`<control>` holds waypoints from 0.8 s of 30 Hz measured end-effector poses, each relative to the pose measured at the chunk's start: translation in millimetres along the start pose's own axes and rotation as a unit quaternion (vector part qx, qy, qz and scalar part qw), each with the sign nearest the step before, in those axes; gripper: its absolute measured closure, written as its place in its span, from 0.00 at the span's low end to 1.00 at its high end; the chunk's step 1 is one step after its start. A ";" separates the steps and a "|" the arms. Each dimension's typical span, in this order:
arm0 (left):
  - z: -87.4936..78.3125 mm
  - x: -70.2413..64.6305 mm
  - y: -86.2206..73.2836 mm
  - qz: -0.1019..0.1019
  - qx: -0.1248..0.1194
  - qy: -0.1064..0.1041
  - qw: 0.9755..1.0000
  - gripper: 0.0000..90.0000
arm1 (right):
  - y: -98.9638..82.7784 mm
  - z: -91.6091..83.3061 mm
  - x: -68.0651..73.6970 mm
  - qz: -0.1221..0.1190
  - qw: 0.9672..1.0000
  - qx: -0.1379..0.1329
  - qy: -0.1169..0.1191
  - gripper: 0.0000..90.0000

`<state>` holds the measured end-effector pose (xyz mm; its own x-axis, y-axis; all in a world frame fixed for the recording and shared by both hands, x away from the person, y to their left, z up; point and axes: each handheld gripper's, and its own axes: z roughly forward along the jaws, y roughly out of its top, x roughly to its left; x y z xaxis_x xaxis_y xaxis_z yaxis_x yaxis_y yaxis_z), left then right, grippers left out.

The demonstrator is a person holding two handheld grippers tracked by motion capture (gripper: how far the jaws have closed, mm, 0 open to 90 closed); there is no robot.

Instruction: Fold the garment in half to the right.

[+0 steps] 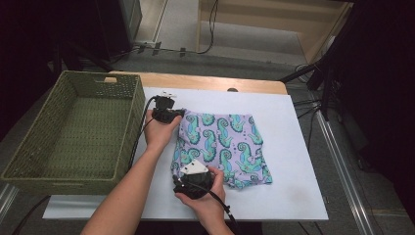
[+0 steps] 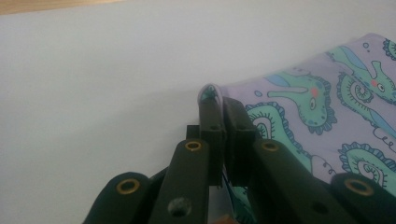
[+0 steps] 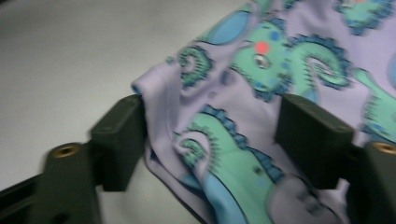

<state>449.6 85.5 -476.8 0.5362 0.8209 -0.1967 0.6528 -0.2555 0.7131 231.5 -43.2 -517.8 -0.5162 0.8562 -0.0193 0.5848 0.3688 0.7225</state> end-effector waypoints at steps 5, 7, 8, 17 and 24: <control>-0.6 0.6 0.4 -0.003 0.000 -0.003 1.000 0.97 | -5.5 -8.2 -3.9 -0.019 1.000 -0.002 0.004 0.72; -1.3 0.7 0.8 -0.003 -0.001 0.002 1.000 0.97 | -6.5 -10.5 -5.7 -0.028 1.000 0.000 0.006 0.87; -1.9 0.8 1.0 -0.003 -0.003 0.006 1.000 0.97 | -7.4 -11.8 -7.7 -0.030 1.000 0.000 0.009 0.89; -2.6 0.9 4.4 0.002 -0.014 0.020 1.000 0.97 | -8.1 -31.4 -7.3 -0.052 0.997 -0.052 -0.001 0.92; -19.6 4.8 13.1 0.000 -0.046 0.067 0.997 0.97 | 12.0 -37.5 2.9 -0.056 0.995 -0.087 -0.002 0.92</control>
<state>450.2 96.1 -455.1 0.4557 0.8835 -0.1086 0.5972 -0.2130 0.7733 213.6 -49.9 -483.3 -0.5702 0.8142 -0.1092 0.4060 0.3949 0.8242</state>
